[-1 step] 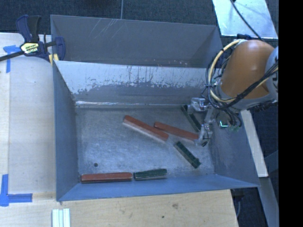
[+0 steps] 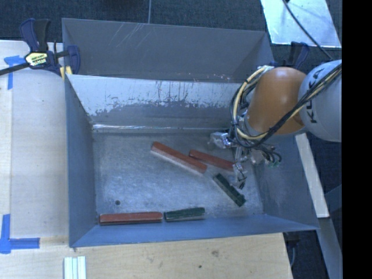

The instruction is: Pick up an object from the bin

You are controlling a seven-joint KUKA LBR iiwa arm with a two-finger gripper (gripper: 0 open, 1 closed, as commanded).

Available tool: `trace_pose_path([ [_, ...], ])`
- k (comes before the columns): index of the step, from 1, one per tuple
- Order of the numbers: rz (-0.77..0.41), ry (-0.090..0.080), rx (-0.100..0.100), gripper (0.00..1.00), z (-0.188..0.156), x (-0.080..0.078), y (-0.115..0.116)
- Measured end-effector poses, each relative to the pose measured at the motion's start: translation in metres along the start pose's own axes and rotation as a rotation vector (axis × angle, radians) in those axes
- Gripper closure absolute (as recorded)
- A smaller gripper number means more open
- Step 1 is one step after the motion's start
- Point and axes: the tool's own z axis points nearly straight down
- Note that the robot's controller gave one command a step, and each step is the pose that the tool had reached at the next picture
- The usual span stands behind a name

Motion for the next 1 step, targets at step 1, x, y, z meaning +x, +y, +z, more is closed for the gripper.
trace_pose_path([
  [1, 0.001, -0.012, 0.005, 1.0, -0.0041, -0.003, -0.0018],
])
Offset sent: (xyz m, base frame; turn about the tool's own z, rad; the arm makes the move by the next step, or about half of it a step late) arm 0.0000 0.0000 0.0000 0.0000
